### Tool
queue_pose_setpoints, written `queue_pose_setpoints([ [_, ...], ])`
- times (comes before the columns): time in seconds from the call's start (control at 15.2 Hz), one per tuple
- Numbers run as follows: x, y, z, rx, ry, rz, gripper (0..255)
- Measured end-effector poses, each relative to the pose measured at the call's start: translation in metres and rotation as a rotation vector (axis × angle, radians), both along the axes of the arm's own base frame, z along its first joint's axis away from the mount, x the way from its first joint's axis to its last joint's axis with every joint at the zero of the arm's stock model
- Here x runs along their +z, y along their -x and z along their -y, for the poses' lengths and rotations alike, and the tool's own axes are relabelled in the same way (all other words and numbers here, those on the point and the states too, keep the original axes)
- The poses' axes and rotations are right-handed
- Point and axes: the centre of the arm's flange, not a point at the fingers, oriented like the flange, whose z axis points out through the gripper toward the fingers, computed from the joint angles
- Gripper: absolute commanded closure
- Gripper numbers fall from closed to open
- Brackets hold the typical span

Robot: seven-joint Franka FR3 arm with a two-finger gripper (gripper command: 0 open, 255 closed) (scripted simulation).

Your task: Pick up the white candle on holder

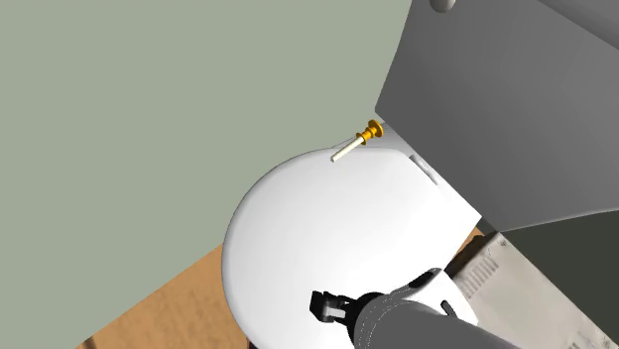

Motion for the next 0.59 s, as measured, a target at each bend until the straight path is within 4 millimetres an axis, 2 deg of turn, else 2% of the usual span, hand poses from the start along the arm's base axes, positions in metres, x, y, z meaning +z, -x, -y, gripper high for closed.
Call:
queue_pose_setpoints([
  [0.07,0.000,0.000,0.000,0.000,0.000,0.000,0],
  [0.2,-0.001,-0.014,0.000,-0.011,0.005,-0.003,0],
  [0.59,-0.012,-0.092,-0.004,-0.063,0.026,-0.018,0],
])
